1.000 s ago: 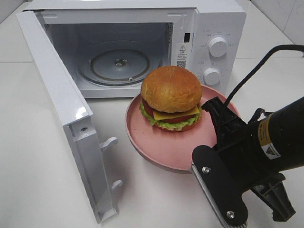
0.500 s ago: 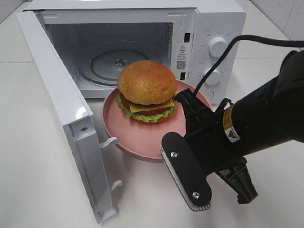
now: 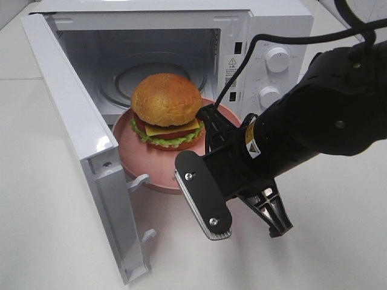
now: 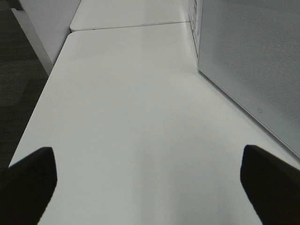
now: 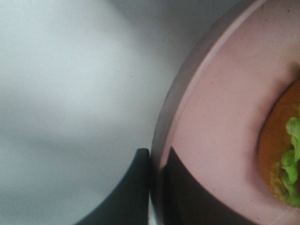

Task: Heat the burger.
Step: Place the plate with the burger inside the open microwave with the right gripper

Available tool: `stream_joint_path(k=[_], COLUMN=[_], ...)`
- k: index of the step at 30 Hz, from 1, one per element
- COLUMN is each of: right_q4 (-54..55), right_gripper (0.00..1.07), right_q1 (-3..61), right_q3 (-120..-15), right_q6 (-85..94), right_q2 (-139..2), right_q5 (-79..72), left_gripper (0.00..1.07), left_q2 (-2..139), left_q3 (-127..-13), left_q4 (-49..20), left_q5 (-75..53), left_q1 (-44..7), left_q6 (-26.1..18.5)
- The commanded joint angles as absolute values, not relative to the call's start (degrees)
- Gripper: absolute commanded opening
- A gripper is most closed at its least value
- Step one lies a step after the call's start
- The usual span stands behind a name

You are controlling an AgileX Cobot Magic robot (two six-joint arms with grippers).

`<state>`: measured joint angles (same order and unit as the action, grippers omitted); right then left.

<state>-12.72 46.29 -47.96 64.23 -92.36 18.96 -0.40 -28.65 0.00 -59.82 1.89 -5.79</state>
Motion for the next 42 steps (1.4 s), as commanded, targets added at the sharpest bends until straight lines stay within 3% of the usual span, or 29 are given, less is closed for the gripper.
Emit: stream_joint_path(k=[1, 42], right_q4=[-12.38, -8.31], right_gripper=[0.00, 0.00], right_q1=[46.01, 43.32], right_q3=[-49.79, -61.13], right_q6=[66.06, 71.91], right_q2=[-92.48, -99.52], right_q5=[15.47, 17.30], left_gripper=[1.01, 1.01], left_q2=[-1.43, -1.43], left_q3=[-28.53, -28.53], left_q4=[-0.34, -0.34], left_q5=[-59.30, -59.30], left_q1=[2.12, 2.12], left_q6=[-5.50, -5.50])
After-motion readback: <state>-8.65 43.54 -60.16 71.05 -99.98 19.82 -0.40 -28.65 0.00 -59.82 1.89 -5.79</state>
